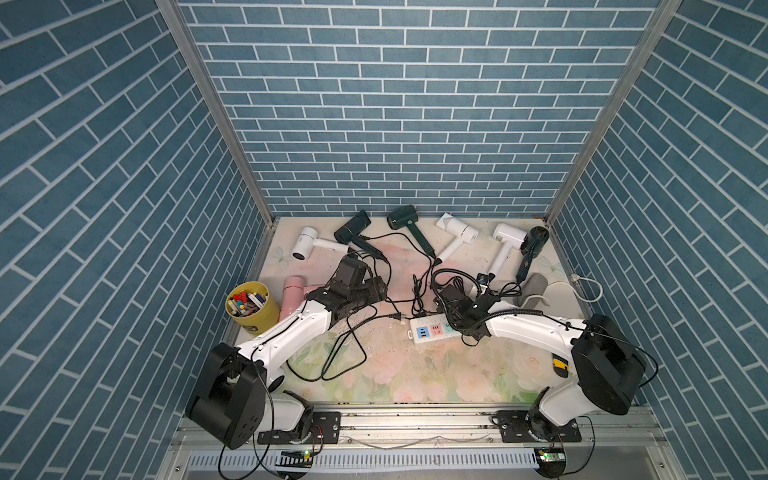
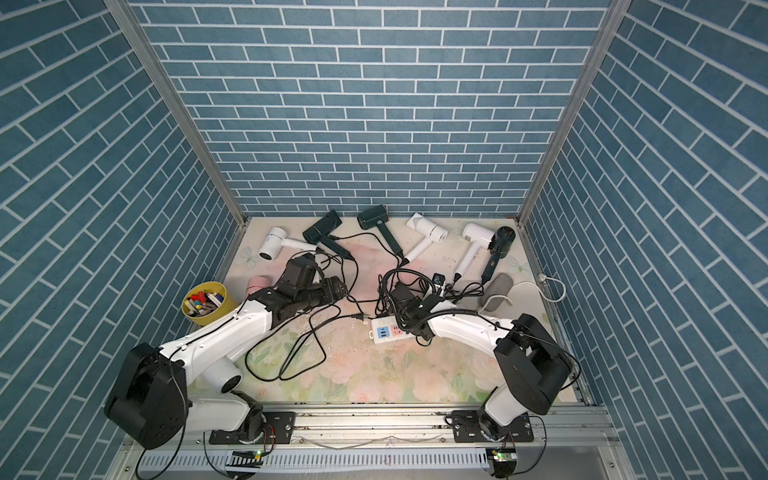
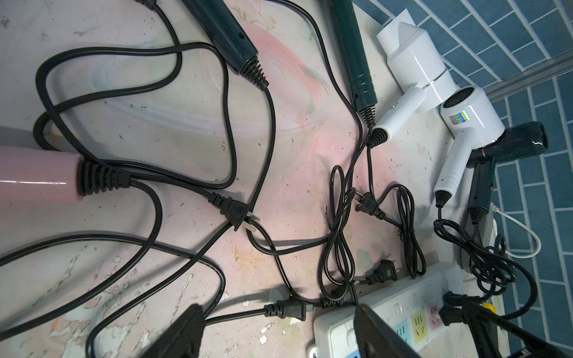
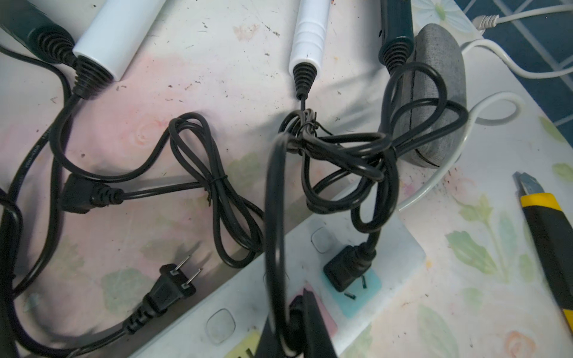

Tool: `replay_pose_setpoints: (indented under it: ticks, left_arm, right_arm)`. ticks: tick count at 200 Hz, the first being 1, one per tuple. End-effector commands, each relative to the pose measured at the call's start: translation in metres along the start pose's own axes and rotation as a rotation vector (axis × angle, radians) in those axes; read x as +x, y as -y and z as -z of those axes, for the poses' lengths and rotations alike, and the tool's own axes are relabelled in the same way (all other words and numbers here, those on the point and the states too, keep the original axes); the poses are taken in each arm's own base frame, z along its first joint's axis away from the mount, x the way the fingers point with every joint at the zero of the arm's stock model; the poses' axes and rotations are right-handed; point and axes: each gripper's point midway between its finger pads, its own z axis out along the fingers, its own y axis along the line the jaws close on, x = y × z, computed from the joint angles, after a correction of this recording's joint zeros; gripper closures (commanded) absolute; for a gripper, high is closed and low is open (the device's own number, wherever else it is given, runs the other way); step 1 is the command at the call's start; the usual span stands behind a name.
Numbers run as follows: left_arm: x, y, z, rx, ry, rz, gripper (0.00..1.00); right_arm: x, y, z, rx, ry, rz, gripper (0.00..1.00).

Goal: Charge the blow dryers
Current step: Insert the plug into the socket.

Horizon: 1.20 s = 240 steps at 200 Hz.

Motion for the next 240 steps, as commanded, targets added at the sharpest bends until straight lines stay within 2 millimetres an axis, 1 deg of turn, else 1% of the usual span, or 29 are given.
replay_pose_setpoints:
  ticks: [1, 53, 121, 185, 240]
  left_arm:
    - [0.002, -0.005, -0.003, -0.005, -0.006, -0.002, 0.19]
    - [0.004, -0.005, -0.005, -0.003, -0.014, 0.001, 0.19]
    - [0.004, -0.003, -0.005, 0.003, -0.012, 0.001, 0.19]
    - [0.004, -0.003, -0.005, 0.006, -0.016, 0.004, 0.19]
    - [0.004, -0.003, -0.005, 0.007, -0.016, 0.006, 0.19]
  right_arm:
    - [0.006, 0.011, -0.002, 0.067, -0.003, -0.015, 1.00]
    - [0.008, 0.017, -0.006, 0.092, 0.015, -0.021, 1.00]
    - [0.009, 0.015, -0.009, 0.082, 0.029, -0.043, 1.00]
    - [0.002, 0.017, -0.008, 0.094, 0.058, -0.069, 1.00]
    - [0.004, 0.021, -0.010, 0.125, 0.056, -0.064, 1.00]
